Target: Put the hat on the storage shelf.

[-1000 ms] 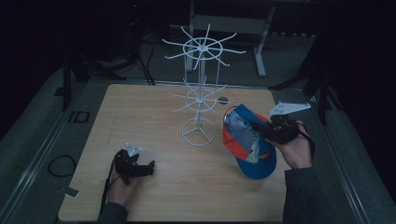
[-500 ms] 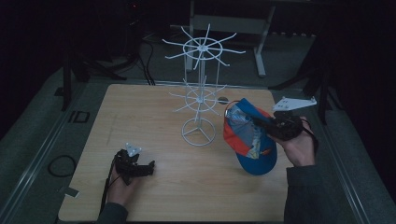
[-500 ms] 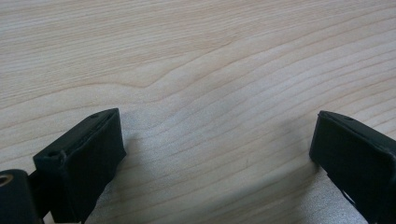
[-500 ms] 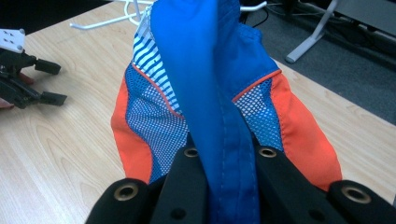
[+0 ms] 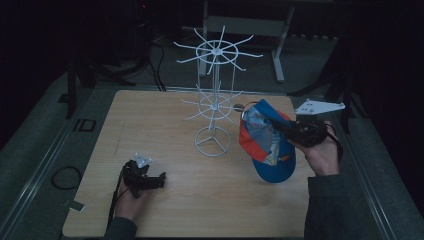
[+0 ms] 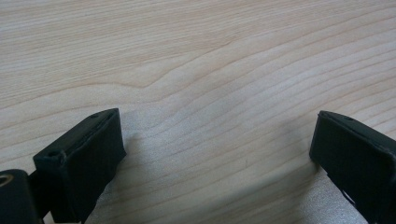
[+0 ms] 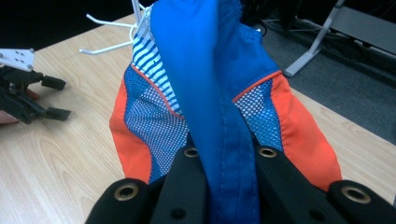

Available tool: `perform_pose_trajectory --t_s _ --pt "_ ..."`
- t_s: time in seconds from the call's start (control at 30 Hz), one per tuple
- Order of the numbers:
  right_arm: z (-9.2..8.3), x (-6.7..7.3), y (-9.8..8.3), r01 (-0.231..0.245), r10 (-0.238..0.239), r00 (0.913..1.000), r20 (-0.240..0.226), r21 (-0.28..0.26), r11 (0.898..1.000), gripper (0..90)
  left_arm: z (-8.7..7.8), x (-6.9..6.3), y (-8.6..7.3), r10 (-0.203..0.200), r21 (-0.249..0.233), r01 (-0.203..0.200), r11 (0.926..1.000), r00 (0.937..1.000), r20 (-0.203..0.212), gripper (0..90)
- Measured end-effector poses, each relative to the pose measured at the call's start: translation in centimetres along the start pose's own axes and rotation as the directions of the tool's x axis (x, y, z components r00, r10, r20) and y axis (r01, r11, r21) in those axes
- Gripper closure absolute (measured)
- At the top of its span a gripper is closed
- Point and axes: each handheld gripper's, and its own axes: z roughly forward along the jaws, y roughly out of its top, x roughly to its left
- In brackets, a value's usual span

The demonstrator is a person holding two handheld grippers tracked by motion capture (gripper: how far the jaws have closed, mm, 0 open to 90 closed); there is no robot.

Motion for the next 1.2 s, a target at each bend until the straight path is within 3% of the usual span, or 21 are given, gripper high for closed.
perform_pose_trajectory --t_s 1.2 --pt "-1.4 0.4 3.2 0.025 -0.023 0.9993 0.029 -0.102 0.994 88.7 0.0 -0.1 0.0 0.000 -0.004 0.000 1.0000 1.0000 0.003 3.4"
